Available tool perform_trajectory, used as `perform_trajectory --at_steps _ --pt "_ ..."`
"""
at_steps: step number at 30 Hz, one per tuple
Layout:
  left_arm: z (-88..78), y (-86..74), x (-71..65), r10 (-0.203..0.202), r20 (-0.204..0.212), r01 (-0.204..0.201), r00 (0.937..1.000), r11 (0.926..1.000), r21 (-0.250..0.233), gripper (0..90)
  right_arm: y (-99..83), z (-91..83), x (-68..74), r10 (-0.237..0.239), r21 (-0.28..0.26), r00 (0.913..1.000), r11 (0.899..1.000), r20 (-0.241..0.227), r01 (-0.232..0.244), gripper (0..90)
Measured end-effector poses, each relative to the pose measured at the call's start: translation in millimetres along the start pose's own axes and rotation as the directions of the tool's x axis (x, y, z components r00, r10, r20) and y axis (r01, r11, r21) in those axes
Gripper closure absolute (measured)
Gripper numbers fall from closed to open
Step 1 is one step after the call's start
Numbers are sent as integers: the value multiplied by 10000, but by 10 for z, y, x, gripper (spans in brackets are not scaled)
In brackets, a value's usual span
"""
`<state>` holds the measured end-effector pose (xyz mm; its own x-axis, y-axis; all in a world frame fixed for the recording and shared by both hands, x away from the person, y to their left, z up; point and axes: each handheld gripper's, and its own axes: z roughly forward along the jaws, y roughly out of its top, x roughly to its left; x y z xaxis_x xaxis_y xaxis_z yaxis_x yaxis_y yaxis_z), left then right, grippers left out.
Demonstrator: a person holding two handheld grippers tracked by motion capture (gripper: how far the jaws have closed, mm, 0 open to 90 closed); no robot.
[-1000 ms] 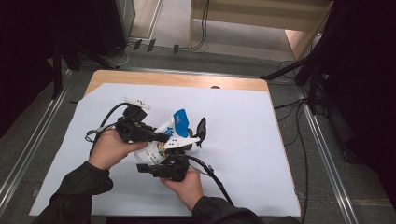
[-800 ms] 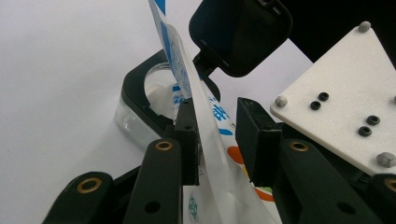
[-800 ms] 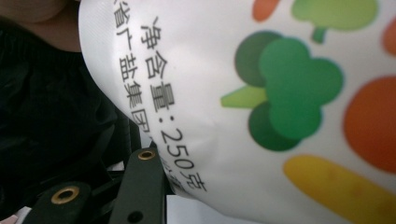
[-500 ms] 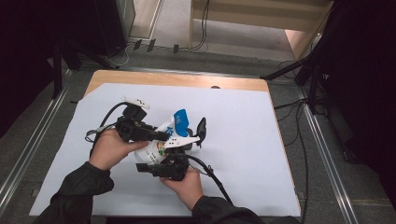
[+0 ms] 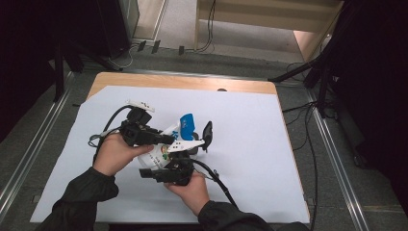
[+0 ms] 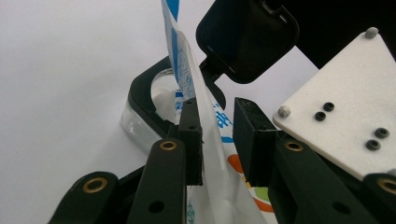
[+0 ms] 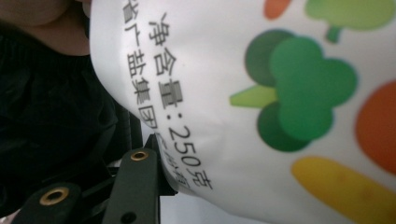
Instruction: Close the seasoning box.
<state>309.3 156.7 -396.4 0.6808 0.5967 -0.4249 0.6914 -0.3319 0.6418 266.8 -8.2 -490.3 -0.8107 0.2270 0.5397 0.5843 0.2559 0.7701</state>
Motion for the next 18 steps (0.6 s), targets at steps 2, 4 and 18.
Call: perform_trajectory --at_steps 2,4,18 --pt "-4 -1 0 15 29 -15 10000 10000 -23 747 7 -1 2 -41 48 10000 10000 15 41 598" --pt "-6 -1 -3 26 19 -26 10000 10000 -39 746 11 1 3 -95 48 9999 9999 47 94 600" --pt "-1 10 -19 44 96 -44 9999 10000 -14 730 21 -13 -4 76 -1 9998 10000 -175 -76 646"
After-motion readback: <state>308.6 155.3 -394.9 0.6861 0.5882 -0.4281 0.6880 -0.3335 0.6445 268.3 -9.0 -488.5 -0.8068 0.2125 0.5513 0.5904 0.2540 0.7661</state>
